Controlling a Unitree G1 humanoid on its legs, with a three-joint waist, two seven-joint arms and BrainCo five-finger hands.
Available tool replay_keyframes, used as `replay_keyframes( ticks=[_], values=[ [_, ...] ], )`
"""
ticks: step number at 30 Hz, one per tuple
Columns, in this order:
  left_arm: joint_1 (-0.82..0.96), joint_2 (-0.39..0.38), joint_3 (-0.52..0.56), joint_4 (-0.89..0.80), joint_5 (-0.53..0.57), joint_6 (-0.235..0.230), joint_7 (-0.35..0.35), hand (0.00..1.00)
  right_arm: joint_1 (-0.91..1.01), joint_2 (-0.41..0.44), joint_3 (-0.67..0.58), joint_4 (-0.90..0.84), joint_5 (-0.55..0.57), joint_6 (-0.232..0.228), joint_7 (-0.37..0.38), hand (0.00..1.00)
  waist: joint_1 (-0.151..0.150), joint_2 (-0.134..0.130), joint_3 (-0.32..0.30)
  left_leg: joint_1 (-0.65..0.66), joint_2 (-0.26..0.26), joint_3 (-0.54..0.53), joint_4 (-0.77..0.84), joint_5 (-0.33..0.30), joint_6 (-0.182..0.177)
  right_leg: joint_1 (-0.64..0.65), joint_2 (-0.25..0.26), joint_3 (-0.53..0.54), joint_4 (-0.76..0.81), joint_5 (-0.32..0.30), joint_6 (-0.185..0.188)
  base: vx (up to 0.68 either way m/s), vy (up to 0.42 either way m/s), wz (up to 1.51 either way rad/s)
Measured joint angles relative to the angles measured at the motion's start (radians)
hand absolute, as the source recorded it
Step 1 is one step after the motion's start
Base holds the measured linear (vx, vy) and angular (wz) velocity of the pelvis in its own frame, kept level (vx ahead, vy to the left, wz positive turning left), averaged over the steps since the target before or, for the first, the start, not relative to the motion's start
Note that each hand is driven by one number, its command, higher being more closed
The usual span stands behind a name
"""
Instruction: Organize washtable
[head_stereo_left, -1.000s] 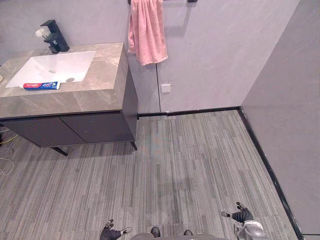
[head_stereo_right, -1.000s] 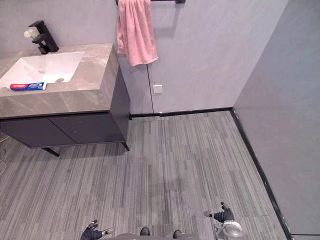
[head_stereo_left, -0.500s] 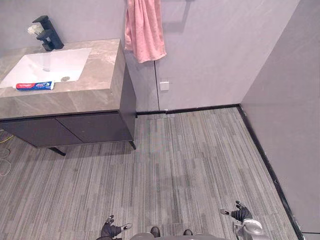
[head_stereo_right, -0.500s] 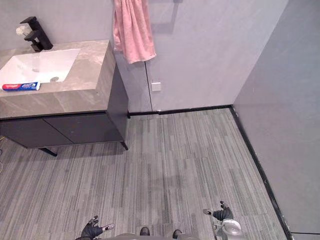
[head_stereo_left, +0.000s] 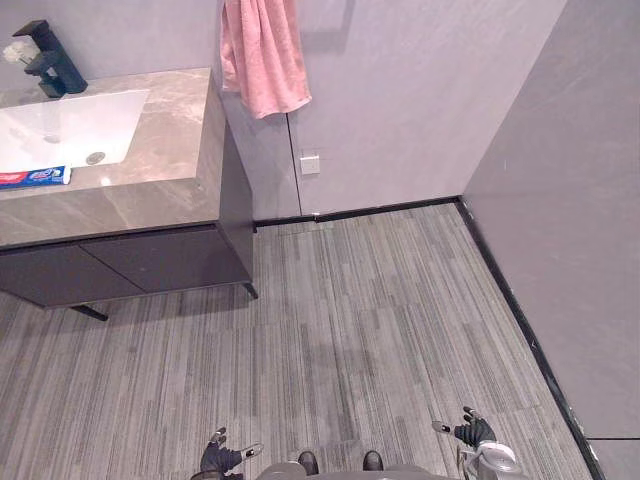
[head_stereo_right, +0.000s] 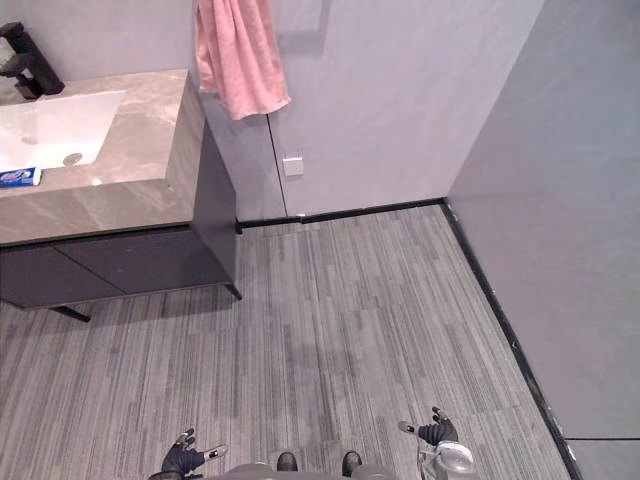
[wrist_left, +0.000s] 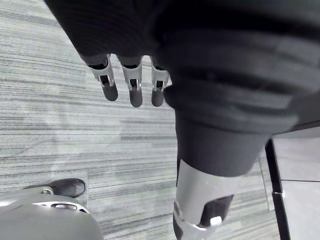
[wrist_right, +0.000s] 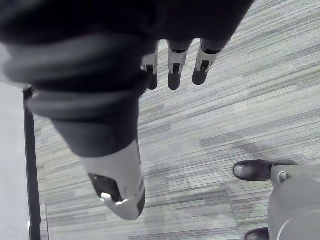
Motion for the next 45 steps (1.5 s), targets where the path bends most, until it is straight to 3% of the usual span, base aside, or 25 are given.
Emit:
replay_keyframes(
  ticks=[4, 6, 8, 10, 12, 13, 14, 16, 18, 19, 20, 21, 23, 24, 25, 27, 30, 33, 34, 35, 36, 38, 40, 43, 45],
  values=[
    [-0.002, 0.000, -0.001, -0.009, 0.000, 0.000, 0.000, 0.00, -0.033, 0.006, 0.000, -0.001, 0.001, 0.000, 0.000, 0.00, 0.001, 0.007, 0.001, -0.020, 0.004, 0.029, 0.066, -0.044, 0.013, -0.052, -0.005, 0.020, 0.101, -0.036, 0.037, 0.08, 0.062, -0.27],
    [-0.002, 0.001, -0.003, -0.020, 0.000, 0.000, 0.000, 0.00, -0.038, 0.007, 0.000, -0.002, 0.001, 0.000, 0.000, 0.00, 0.003, 0.010, 0.003, -0.015, 0.001, 0.037, 0.093, -0.072, 0.021, -0.096, -0.014, 0.021, 0.223, -0.086, 0.056, 0.07, 0.088, -0.12],
    [-0.009, 0.007, -0.013, -0.026, 0.000, -0.001, 0.000, 0.00, -0.039, 0.015, 0.000, -0.002, 0.002, 0.000, 0.000, 0.00, 0.006, 0.011, 0.015, 0.012, -0.012, 0.045, 0.113, -0.096, 0.032, -0.206, -0.033, 0.008, 0.513, -0.129, 0.088, 0.08, 0.102, 0.01],
    [-0.017, 0.024, -0.022, -0.027, 0.000, 0.000, 0.000, 0.00, -0.029, 0.028, 0.003, 0.000, 0.002, 0.002, 0.001, 0.00, 0.000, -0.001, 0.031, 0.055, -0.029, 0.032, 0.112, -0.117, 0.054, -0.283, -0.072, -0.042, 0.721, -0.147, 0.083, 0.10, 0.063, 0.21],
    [-0.027, 0.035, -0.021, -0.027, 0.000, 0.000, 0.001, 0.00, -0.027, 0.031, 0.011, 0.003, 0.002, 0.002, 0.002, 0.00, 0.001, 0.003, 0.041, 0.078, -0.032, 0.020, 0.108, -0.141, 0.057, -0.344, -0.108, -0.099, 0.799, -0.185, 0.074, 0.14, 0.019, 0.19],
    [-0.035, 0.037, -0.021, -0.026, 0.000, 0.001, 0.001, 0.00, -0.035, 0.029, 0.011, 0.003, 0.002, 0.002, 0.002, 0.00, -0.002, -0.003, 0.049, 0.097, -0.024, 0.010, 0.095, -0.143, 0.055, -0.374, -0.112, -0.131, 0.785, -0.203, 0.070, 0.20, -0.040, 0.18],
    [-0.043, 0.036, -0.021, -0.026, -0.001, 0.001, 0.001, 0.00, -0.038, 0.026, 0.012, 0.002, 0.002, 0.001, 0.002, 0.00, -0.004, 0.013, 0.059, 0.106, -0.007, -0.003, 0.081, -0.144, 0.052, -0.404, -0.108, -0.160, 0.723, -0.202, 0.068, 0.19, -0.072, 0.23],
    [-0.060, 0.034, -0.023, -0.027, -0.001, 0.001, 0.000, 0.00, -0.038, 0.019, 0.012, 0.002, 0.002, 0.002, 0.001, 0.00, -0.007, 0.016, 0.065, 0.120, 0.021, -0.023, 0.062, -0.147, 0.036, -0.442, -0.085, -0.192, 0.576, -0.178, 0.048, 0.26, -0.134, 0.34],
    [-0.059, 0.042, -0.048, -0.026, -0.001, 0.001, -0.001, 0.00, -0.029, 0.019, 0.012, 0.002, 0.002, 0.002, 0.001, 0.00, -0.026, 0.005, 0.063, 0.137, 0.026, -0.053, 0.051, -0.156, -0.003, -0.451, -0.073, -0.188, 0.415, -0.077, 0.020, 0.34, -0.184, 0.57],
    [-0.059, 0.038, -0.049, -0.022, 0.000, 0.001, -0.001, 0.00, -0.017, 0.016, 0.011, 0.002, 0.002, 0.002, 0.000, 0.00, -0.036, -0.012, 0.060, 0.161, 0.031, -0.082, 0.051, -0.172, -0.031, -0.443, -0.074, -0.181, 0.428, 0.014, -0.029, 0.33, -0.192, 0.54],
    [-0.061, 0.023, -0.048, -0.017, 0.000, -0.001, -0.001, 0.00, -0.014, 0.009, 0.008, 0.003, 0.003, 0.002, 0.000, 0.00, -0.040, 0.013, 0.057, 0.171, 0.060, -0.092, 0.066, -0.172, -0.041, -0.435, -0.064, -0.203, 0.448, -0.009, -0.036, 0.43, -0.241, 0.42],
    [-0.061, 0.015, -0.046, -0.016, 0.000, -0.002, -0.001, 0.00, -0.012, 0.010, 0.009, 0.001, 0.003, 0.002, 0.000, 0.00, -0.040, 0.017, 0.054, 0.144, 0.077, -0.093, 0.125, -0.163, -0.057, -0.421, -0.052, -0.209, 0.435, -0.029, -0.054, 0.43, -0.261, 0.12],
    [-0.066, -0.005, -0.035, -0.017, 0.000, -0.001, 0.000, 0.00, -0.024, 0.014, 0.011, -0.005, 0.006, 0.001, 0.001, 0.00, -0.041, 0.031, 0.062, 0.006, 0.124, -0.108, 0.426, -0.131, -0.102, -0.356, -0.023, -0.232, 0.363, -0.036, -0.068, 0.44, -0.278, 0.19],
    [-0.062, -0.021, -0.029, -0.025, 0.000, -0.001, -0.001, 0.00, -0.021, 0.016, 0.013, -0.007, 0.014, 0.000, -0.001, 0.00, -0.039, 0.044, 0.073, -0.098, 0.180, -0.130, 0.683, -0.092, -0.110, -0.267, 0.011, -0.245, 0.290, -0.033, -0.082, 0.54, -0.278, 0.13],
    [-0.050, -0.034, -0.012, -0.034, -0.001, -0.001, -0.001, 0.00, -0.010, 0.026, 0.018, -0.015, 0.024, -0.001, -0.003, 0.00, -0.026, 0.044, 0.075, -0.154, 0.228, -0.112, 0.859, -0.094, -0.109, -0.176, 0.039, -0.244, 0.237, -0.037, -0.095, 0.45, -0.215, 0.01],
    [-0.047, -0.036, 0.002, -0.068, -0.004, -0.001, 0.001, 0.00, 0.003, 0.048, 0.020, -0.044, 0.060, -0.006, -0.020, 0.00, 0.002, 0.023, 0.083, -0.221, 0.263, -0.076, 0.969, -0.106, -0.090, -0.062, 0.047, -0.232, 0.181, -0.054, -0.112, 0.36, -0.138, -0.11],
    [-0.062, -0.046, 0.002, -0.094, -0.023, -0.006, 0.002, 0.00, -0.033, 0.061, 0.012, -0.050, 0.085, -0.017, -0.028, 0.00, 0.015, 0.015, 0.090, -0.368, 0.238, -0.057, 0.874, -0.121, -0.066, 0.018, 0.035, -0.202, 0.107, -0.058, -0.110, 0.38, -0.046, -0.26],
    [-0.086, -0.054, 0.000, -0.094, -0.033, -0.005, 0.003, 0.00, -0.030, 0.065, 0.004, -0.048, 0.087, -0.016, -0.029, 0.00, 0.027, -0.006, 0.102, -0.400, 0.128, -0.046, 0.562, -0.111, -0.069, 0.084, -0.024, -0.196, 0.064, -0.079, -0.074, 0.36, 0.129, -0.06],
    [-0.085, -0.067, -0.001, -0.093, -0.035, -0.005, 0.003, 0.00, -0.022, 0.061, 0.001, -0.044, 0.087, -0.016, -0.029, 0.00, 0.027, 0.000, 0.099, -0.399, 0.093, -0.051, 0.398, -0.067, -0.075, 0.110, -0.036, -0.198, 0.050, -0.098, -0.044, 0.40, 0.220, 0.05],
    [-0.082, -0.077, -0.002, -0.091, -0.037, -0.005, 0.002, 0.00, -0.016, 0.059, 0.001, -0.038, 0.087, -0.015, -0.029, 0.00, 0.029, 0.016, 0.091, -0.390, 0.077, -0.070, 0.278, 0.046, -0.044, 0.123, -0.032, -0.193, 0.047, -0.123, -0.018, 0.41, 0.243, -0.05],
    [-0.075, -0.078, -0.001, -0.091, -0.044, -0.006, 0.004, 0.00, -0.015, 0.062, 0.002, -0.035, 0.087, -0.014, -0.030, 0.00, 0.034, 0.017, 0.087, -0.379, 0.067, -0.078, 0.272, 0.106, -0.004, 0.129, -0.037, -0.183, 0.053, -0.138, -0.007, 0.50, 0.272, -0.09],
    [-0.091, -0.060, -0.001, -0.090, -0.048, -0.004, 0.004, 0.00, -0.019, 0.077, 0.008, -0.027, 0.087, -0.014, -0.029, 0.00, 0.035, -0.039, 0.076, -0.381, 0.012, -0.053, 0.297, 0.044, 0.038, 0.112, -0.096, -0.167, 0.110, -0.182, 0.014, 0.39, 0.162, -0.07],
    [-0.093, -0.059, -0.001, -0.088, -0.049, -0.004, 0.005, 0.00, -0.033, 0.071, 0.000, -0.020, 0.080, -0.015, -0.031, 0.00, 0.056, -0.046, 0.075, -0.344, 0.003, -0.017, 0.320, -0.013, 0.058, 0.044, -0.129, -0.103, 0.306, -0.189, 0.026, 0.49, 0.233, -0.38],
    [-0.087, -0.040, -0.026, -0.080, -0.049, -0.001, 0.012, 0.00, -0.029, 0.081, 0.010, -0.012, 0.072, -0.013, -0.027, 0.00, 0.038, -0.050, 0.075, -0.210, -0.028, -0.005, 0.303, -0.086, 0.085, -0.116, -0.173, -0.033, 0.792, -0.139, 0.150, 0.45, 0.184, -0.05],
    [-0.088, -0.029, -0.041, -0.080, -0.049, -0.001, 0.024, 0.00, -0.030, 0.092, 0.018, -0.012, 0.060, -0.008, -0.026, 0.00, 0.027, -0.050, 0.075, -0.136, -0.036, -0.010, 0.283, -0.111, 0.092, -0.208, -0.182, -0.051, 0.954, -0.151, 0.125, 0.44, 0.093, 0.12]
  ],
)
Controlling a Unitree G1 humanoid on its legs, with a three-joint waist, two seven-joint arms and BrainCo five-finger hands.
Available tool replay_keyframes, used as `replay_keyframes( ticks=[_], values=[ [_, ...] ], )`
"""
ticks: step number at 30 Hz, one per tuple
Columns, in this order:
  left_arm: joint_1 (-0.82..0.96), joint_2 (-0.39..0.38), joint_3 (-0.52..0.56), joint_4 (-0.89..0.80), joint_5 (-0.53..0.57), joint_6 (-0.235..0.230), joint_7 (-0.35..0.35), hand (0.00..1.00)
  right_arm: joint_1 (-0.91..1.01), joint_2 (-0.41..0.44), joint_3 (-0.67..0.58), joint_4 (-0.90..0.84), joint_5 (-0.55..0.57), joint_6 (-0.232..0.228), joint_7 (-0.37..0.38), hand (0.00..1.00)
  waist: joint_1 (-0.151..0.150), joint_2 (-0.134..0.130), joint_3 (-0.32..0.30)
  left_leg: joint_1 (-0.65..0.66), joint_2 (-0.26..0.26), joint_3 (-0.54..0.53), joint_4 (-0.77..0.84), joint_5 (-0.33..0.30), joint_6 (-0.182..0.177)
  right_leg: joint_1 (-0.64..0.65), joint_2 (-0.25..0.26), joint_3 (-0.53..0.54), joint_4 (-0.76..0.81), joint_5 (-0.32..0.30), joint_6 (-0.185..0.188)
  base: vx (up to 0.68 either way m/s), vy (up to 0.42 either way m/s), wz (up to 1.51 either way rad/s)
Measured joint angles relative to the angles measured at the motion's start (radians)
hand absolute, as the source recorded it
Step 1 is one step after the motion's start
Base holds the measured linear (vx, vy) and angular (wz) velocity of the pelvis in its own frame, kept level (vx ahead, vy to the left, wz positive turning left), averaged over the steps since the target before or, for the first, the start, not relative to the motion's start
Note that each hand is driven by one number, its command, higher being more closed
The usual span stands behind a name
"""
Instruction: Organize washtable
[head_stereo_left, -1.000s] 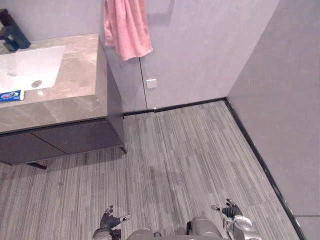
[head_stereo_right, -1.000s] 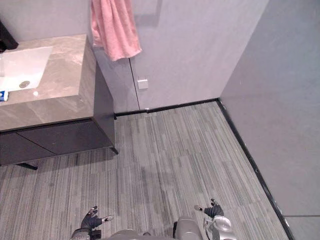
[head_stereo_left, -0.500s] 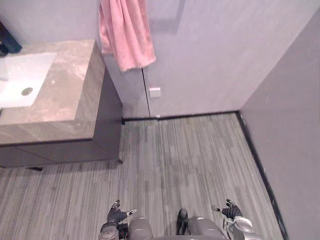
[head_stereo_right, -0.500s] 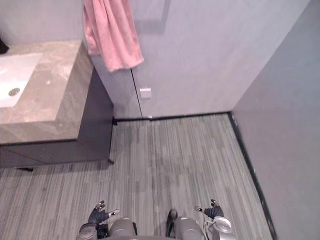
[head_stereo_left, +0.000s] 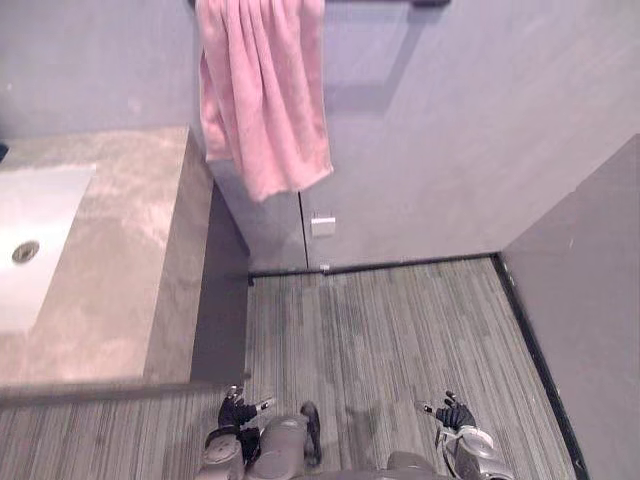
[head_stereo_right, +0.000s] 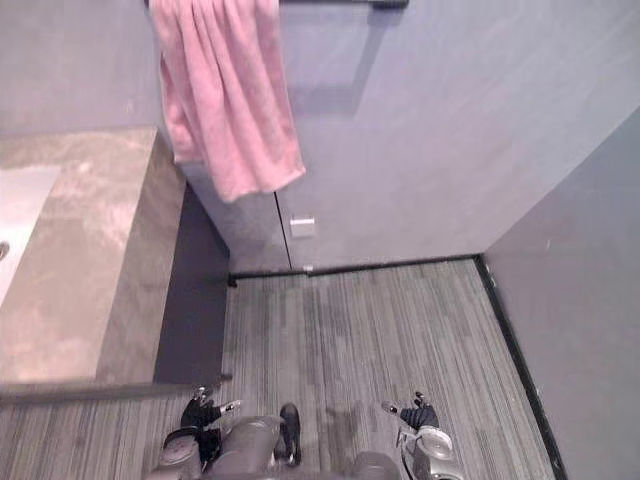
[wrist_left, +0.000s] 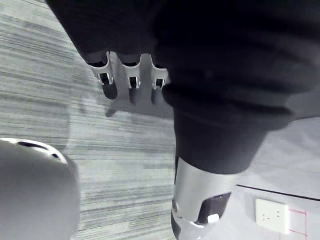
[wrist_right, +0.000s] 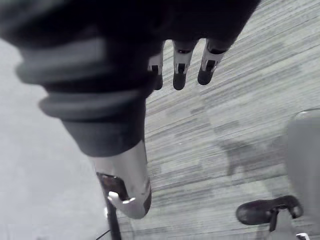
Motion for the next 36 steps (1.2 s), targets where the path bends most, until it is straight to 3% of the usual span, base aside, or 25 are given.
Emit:
replay_keyframes(
  ticks=[3, 5, 7, 8, 9, 10, 12, 13, 14, 16, 19, 21, 22, 25, 27, 30, 36],
  values=[
    [-0.001, 0.001, 0.001, 0.007, 0.000, 0.001, 0.001, 0.00, -0.004, 0.006, 0.000, 0.000, -0.012, 0.002, 0.003, 0.00, -0.004, 0.013, 0.006, 0.134, 0.009, -0.023, -0.099, 0.000, 0.000, -0.097, 0.021, -0.077, -0.051, -0.043, -0.078, 0.44, -0.002, 0.12],
    [-0.005, -0.002, 0.002, 0.008, 0.000, 0.001, 0.000, 0.00, -0.002, 0.006, 0.000, 0.000, -0.014, 0.002, 0.003, 0.00, -0.005, 0.025, 0.013, 0.181, 0.030, -0.041, -0.125, 0.000, 0.000, -0.138, 0.063, -0.102, -0.221, -0.048, -0.091, 0.43, -0.087, 0.32],
    [-0.004, -0.008, 0.002, 0.009, 0.000, 0.000, -0.001, 0.00, 0.003, 0.006, -0.003, -0.001, -0.016, 0.002, 0.003, 0.00, -0.028, 0.021, 0.011, 0.205, 0.042, -0.090, -0.127, -0.004, -0.008, -0.158, 0.111, -0.095, -0.475, 0.010, -0.106, 0.31, -0.121, 0.70],
    [0.004, -0.002, 0.002, 0.011, 0.001, 0.000, -0.001, 0.00, 0.019, 0.004, -0.003, 0.000, -0.019, 0.001, 0.002, 0.00, -0.032, 0.001, -0.001, 0.222, 0.035, -0.109, -0.133, -0.011, -0.040, -0.148, 0.117, -0.082, -0.590, 0.099, -0.117, 0.43, -0.195, 0.87],
    [-0.002, -0.023, 0.003, 0.037, 0.001, 0.002, -0.002, 0.00, 0.031, -0.008, -0.014, 0.002, -0.015, -0.001, 0.003, 0.00, -0.034, 0.022, -0.002, 0.252, 0.050, -0.153, -0.142, -0.042, -0.092, -0.133, 0.128, -0.083, -0.591, 0.189, -0.161, 0.53, -0.216, 0.70],
    [0.000, -0.045, 0.011, 0.047, 0.003, 0.002, -0.003, 0.00, 0.032, -0.017, -0.018, 0.002, -0.019, -0.001, -0.001, 0.00, -0.027, 0.042, -0.018, 0.251, 0.083, -0.164, -0.134, -0.036, -0.111, -0.123, 0.139, -0.108, -0.583, 0.161, -0.173, 0.53, -0.231, 0.56],
    [-0.002, -0.072, 0.035, 0.046, 0.008, 0.002, -0.003, 0.00, 0.035, -0.013, -0.018, -0.009, -0.018, 0.000, -0.001, 0.00, -0.032, 0.051, -0.022, 0.201, 0.110, -0.163, -0.030, -0.019, -0.149, -0.087, 0.144, -0.158, -0.614, 0.140, -0.191, 0.41, -0.220, 0.59],
    [-0.008, -0.081, 0.044, 0.046, 0.009, 0.003, -0.004, 0.00, 0.040, -0.005, -0.017, -0.013, -0.017, -0.001, -0.002, 0.00, -0.034, 0.051, -0.022, 0.150, 0.126, -0.151, 0.085, -0.005, -0.172, -0.053, 0.150, -0.179, -0.647, 0.134, -0.197, 0.44, -0.263, 0.78],
    [-0.011, -0.087, 0.049, 0.031, 0.009, 0.002, -0.005, 0.00, 0.058, 0.008, -0.010, -0.024, -0.008, 0.001, -0.003, 0.00, -0.028, 0.053, -0.018, 0.050, 0.189, -0.115, 0.307, 0.012, -0.213, 0.023, 0.171, -0.197, -0.710, 0.130, -0.205, 0.34, -0.191, 0.51],
    [-0.006, -0.089, 0.062, 0.016, 0.008, 0.001, -0.004, 0.00, 0.063, 0.014, -0.010, -0.034, 0.003, 0.000, -0.003, 0.00, -0.024, 0.052, -0.018, 0.009, 0.239, -0.051, 0.427, -0.004, -0.188, 0.101, 0.183, -0.214, -0.746, 0.125, -0.215, 0.28, -0.109, 0.23],
    [-0.006, -0.095, 0.066, 0.005, 0.008, 0.000, -0.004, 0.00, 0.051, 0.017, -0.019, -0.069, 0.028, -0.013, -0.014, 0.00, -0.016, 0.045, -0.016, -0.055, 0.244, 0.010, 0.350, -0.020, -0.165, 0.161, 0.172, -0.191, -0.787, 0.125, -0.215, 0.21, -0.006, -0.22],
    [-0.005, -0.094, 0.065, 0.010, 0.007, 0.001, -0.003, 0.00, 0.046, 0.013, -0.031, -0.066, 0.028, -0.021, -0.017, 0.00, -0.004, 0.061, -0.022, -0.074, 0.218, -0.023, 0.117, 0.021, -0.174, 0.160, 0.168, -0.163, -0.796, 0.122, -0.191, 0.13, 0.108, -0.44],
    [-0.004, -0.093, 0.062, 0.023, 0.006, 0.001, -0.004, 0.00, 0.050, 0.009, -0.040, -0.045, 0.028, -0.018, -0.017, 0.00, -0.002, 0.082, -0.031, -0.065, 0.207, -0.052, 0.008, 0.106, -0.173, 0.165, 0.181, -0.149, -0.799, 0.112, -0.167, 0.14, 0.113, -0.11],
    [0.000, -0.064, 0.059, 0.045, 0.006, 0.002, -0.003, 0.00, 0.083, 0.032, -0.040, -0.023, 0.028, -0.012, -0.017, 0.00, -0.001, 0.036, -0.045, 0.004, 0.148, -0.039, -0.098, 0.138, -0.153, 0.193, 0.135, -0.135, -0.840, 0.120, -0.142, 0.12, 0.089, 0.03],
    [0.006, -0.051, 0.056, 0.056, 0.007, 0.002, -0.003, 0.00, 0.084, 0.029, -0.041, -0.001, 0.025, -0.012, -0.018, 0.00, -0.002, 0.023, -0.053, 0.038, 0.120, -0.023, -0.162, 0.162, -0.145, 0.195, 0.115, -0.122, -0.855, 0.124, -0.130, 0.08, 0.084, -0.08],
    [0.011, -0.035, 0.031, 0.069, 0.008, 0.002, -0.004, 0.00, 0.083, 0.029, -0.041, 0.007, 0.020, -0.013, -0.017, 0.00, -0.007, 0.020, -0.055, 0.073, 0.085, -0.019, -0.248, 0.201, -0.135, 0.204, 0.097, -0.122, -0.879, 0.133, -0.116, 0.04, 0.049, 0.01],
    [0.011, -0.033, 0.019, 0.076, 0.011, 0.002, -0.002, 0.00, 0.080, 0.019, -0.039, 0.024, 0.017, -0.013, -0.017, 0.00, -0.007, 0.020, -0.058, 0.122, 0.071, -0.025, -0.334, 0.242, -0.135, 0.221, 0.097, -0.124, -0.892, 0.135, -0.117, 0.00, 0.006, 0.00]
  ],
)
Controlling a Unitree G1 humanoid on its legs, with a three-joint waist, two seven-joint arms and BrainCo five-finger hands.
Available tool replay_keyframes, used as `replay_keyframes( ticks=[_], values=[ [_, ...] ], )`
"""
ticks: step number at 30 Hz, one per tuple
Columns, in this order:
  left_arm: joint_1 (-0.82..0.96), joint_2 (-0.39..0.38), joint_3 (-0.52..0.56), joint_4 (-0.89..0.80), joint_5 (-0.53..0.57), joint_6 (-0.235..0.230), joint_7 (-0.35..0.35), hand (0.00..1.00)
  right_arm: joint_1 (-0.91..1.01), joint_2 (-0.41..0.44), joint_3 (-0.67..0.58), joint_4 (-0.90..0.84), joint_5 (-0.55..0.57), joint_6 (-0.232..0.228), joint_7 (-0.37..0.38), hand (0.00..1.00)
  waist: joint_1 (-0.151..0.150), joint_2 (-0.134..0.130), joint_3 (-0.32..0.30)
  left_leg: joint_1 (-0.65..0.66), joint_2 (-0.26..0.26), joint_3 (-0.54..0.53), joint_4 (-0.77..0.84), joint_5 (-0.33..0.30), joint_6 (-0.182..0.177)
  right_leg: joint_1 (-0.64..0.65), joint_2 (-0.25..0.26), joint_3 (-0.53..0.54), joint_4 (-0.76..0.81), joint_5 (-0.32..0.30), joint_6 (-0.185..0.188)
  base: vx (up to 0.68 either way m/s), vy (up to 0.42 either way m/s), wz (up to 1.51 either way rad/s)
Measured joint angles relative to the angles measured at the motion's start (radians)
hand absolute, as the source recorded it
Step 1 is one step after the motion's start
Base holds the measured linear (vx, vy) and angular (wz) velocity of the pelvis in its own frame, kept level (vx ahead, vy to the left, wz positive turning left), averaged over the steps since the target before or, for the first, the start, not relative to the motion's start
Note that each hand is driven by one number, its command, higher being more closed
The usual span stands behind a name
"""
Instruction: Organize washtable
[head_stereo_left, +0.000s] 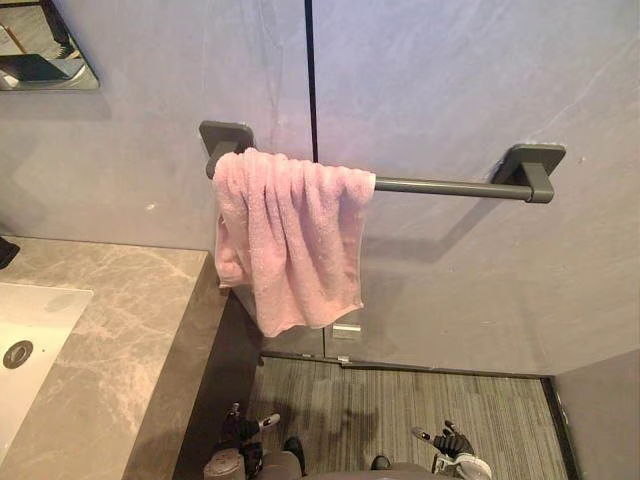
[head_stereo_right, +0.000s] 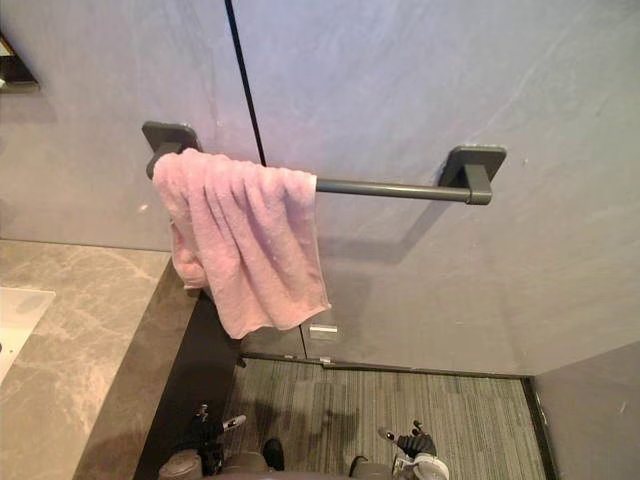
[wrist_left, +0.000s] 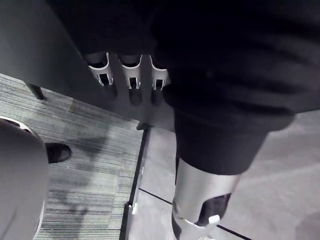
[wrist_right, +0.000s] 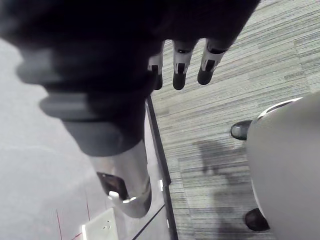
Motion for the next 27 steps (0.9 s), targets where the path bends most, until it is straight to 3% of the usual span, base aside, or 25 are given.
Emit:
replay_keyframes(
  ticks=[5, 9, 12, 19, 27],
  values=[
    [0.026, 0.010, -0.029, -0.104, 0.007, -0.002, 0.009, 0.00, -0.001, -0.026, 0.000, 0.017, -0.003, -0.001, -0.003, 0.00, -0.003, -0.001, -0.009, 0.006, -0.008, -0.008, -0.034, 0.022, 0.006, -0.002, -0.001, -0.002, -0.014, 0.013, 0.003, -0.02, 0.004, 0.01],
    [0.088, 0.026, -0.041, -0.404, 0.005, -0.013, 0.024, 0.00, -0.002, -0.035, 0.009, 0.014, -0.003, -0.006, -0.004, 0.00, -0.003, -0.001, -0.011, 0.021, -0.021, -0.039, -0.070, 0.044, 0.015, 0.005, -0.008, -0.015, -0.017, 0.016, 0.007, -0.05, 0.018, 0.12],
    [0.125, 0.040, -0.042, -0.604, -0.001, -0.051, 0.021, 0.00, -0.009, -0.048, 0.033, 0.009, -0.003, -0.006, -0.002, 0.00, 0.001, 0.002, -0.013, 0.025, -0.032, -0.052, -0.092, 0.054, 0.024, 0.005, -0.014, -0.016, -0.026, 0.019, 0.011, -0.05, 0.033, 0.06],
    [0.130, 0.046, -0.047, -0.768, -0.023, -0.071, 0.022, 0.00, -0.027, -0.052, 0.038, -0.014, -0.031, -0.006, 0.002, 0.00, 0.003, 0.005, -0.015, 0.031, -0.041, -0.052, -0.101, 0.054, 0.025, 0.004, -0.020, -0.003, -0.035, 0.021, 0.016, 0.00, 0.014, -0.03],
    [0.119, 0.072, -0.063, -0.939, 0.037, -0.096, 0.054, 0.00, -0.030, -0.056, 0.039, -0.014, -0.038, -0.006, 0.003, 0.00, -0.005, 0.008, -0.018, 0.053, -0.039, -0.080, -0.101, 0.053, 0.026, 0.038, -0.014, 0.005, -0.061, 0.035, 0.006, 0.01, -0.009, -0.03]
  ],
)
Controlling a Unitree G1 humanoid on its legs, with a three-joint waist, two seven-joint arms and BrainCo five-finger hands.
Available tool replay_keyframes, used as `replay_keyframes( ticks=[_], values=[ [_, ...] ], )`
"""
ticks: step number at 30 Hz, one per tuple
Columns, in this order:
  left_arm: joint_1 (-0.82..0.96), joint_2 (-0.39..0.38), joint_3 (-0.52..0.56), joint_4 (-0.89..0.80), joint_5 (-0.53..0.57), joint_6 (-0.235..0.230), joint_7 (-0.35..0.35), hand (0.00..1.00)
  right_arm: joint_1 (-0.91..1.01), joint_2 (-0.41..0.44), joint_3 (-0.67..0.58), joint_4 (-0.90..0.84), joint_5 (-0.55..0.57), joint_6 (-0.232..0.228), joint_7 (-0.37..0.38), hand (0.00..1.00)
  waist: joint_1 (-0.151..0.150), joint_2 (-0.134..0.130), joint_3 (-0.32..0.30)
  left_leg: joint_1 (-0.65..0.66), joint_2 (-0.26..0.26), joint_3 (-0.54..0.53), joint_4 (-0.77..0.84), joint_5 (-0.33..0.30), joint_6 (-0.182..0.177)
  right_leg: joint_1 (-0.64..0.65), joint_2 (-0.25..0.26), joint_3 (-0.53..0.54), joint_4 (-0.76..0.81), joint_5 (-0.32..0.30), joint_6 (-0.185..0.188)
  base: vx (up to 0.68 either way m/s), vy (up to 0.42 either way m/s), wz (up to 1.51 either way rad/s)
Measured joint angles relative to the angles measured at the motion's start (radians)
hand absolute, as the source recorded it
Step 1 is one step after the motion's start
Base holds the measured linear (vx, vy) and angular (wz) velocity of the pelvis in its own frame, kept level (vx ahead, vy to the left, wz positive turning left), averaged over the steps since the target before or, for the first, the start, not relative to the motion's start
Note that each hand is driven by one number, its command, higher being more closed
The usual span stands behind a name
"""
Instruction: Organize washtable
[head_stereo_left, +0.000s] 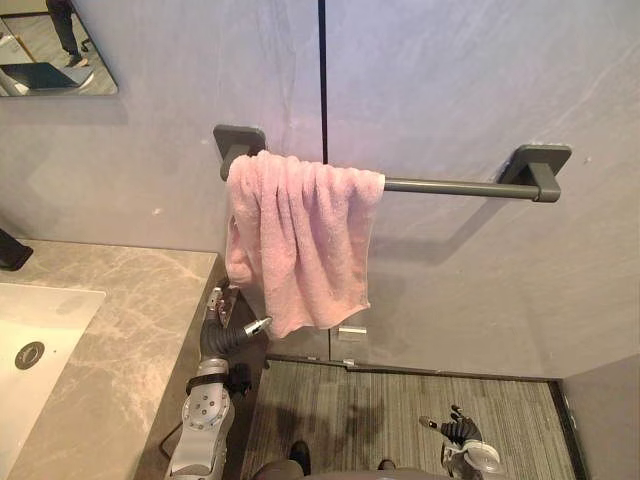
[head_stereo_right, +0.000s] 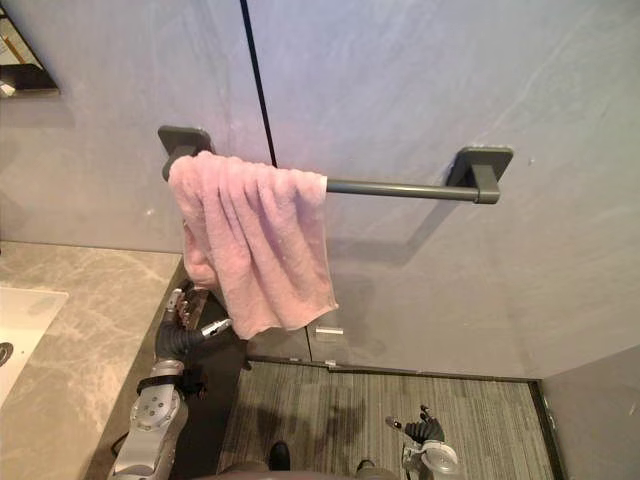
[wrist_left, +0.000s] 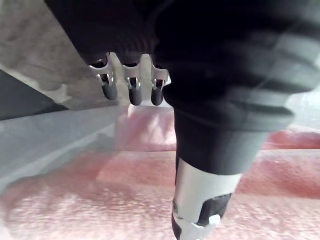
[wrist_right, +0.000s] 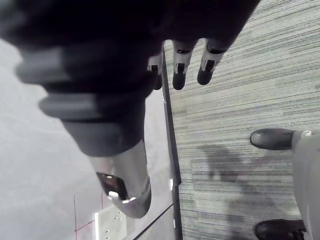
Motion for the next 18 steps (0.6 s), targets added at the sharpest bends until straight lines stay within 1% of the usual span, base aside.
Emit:
replay_keyframes(
  ticks=[2, 5, 9, 12, 17, 18],
  values=[
    [-0.002, 0.011, 0.001, -0.028, 0.003, -0.010, 0.012, 0.00, 0.002, -0.004, 0.004, 0.000, 0.000, 0.000, 0.001, 0.00, -0.015, 0.001, -0.001, 0.004, 0.001, 0.000, 0.000, 0.000, 0.000, 0.003, 0.001, 0.002, 0.000, 0.001, -0.001, -0.04, -0.011, -0.02],
    [-0.011, 0.043, 0.003, -0.039, 0.020, -0.014, 0.017, 0.00, 0.006, -0.020, 0.026, 0.000, 0.000, 0.000, 0.011, 0.00, -0.016, 0.009, -0.006, 0.012, 0.004, 0.011, -0.005, 0.000, 0.000, 0.001, 0.003, 0.019, 0.000, 0.007, 0.001, -0.06, -0.005, -0.13],
    [-0.029, 0.062, 0.005, -0.039, 0.020, -0.015, 0.023, 0.00, 0.024, -0.031, 0.036, -0.001, -0.001, 0.001, 0.020, 0.00, -0.018, 0.018, -0.017, 0.020, 0.004, 0.019, -0.021, 0.000, 0.000, -0.008, 0.004, 0.034, -0.001, 0.010, 0.007, -0.06, -0.003, -0.12],
    [-0.045, 0.083, 0.003, -0.039, 0.023, -0.014, 0.022, 0.00, 0.026, -0.032, 0.039, -0.002, -0.002, 0.002, 0.021, 0.00, -0.019, 0.016, -0.018, 0.020, 0.004, 0.026, -0.023, 0.000, 0.000, -0.013, 0.005, 0.044, -0.003, 0.012, 0.010, -0.02, -0.008, -0.10],
    [-0.102, 0.095, -0.006, -0.011, 0.078, -0.013, 0.008, 0.00, 0.020, -0.032, 0.046, -0.019, -0.013, 0.002, 0.022, 0.00, -0.018, 0.001, -0.027, 0.019, 0.003, 0.027, -0.023, 0.000, 0.000, -0.007, 0.006, 0.045, -0.019, 0.019, 0.011, 0.01, -0.004, -0.01],
    [-0.115, 0.109, -0.014, 0.006, 0.089, -0.012, 0.008, 0.00, 0.017, -0.034, 0.064, -0.021, -0.022, 0.002, 0.022, 0.00, -0.019, -0.002, -0.029, 0.019, 0.003, 0.027, -0.023, 0.000, 0.000, -0.004, 0.007, 0.047, -0.027, 0.022, 0.010, 0.03, -0.017, -0.04]
  ],
)
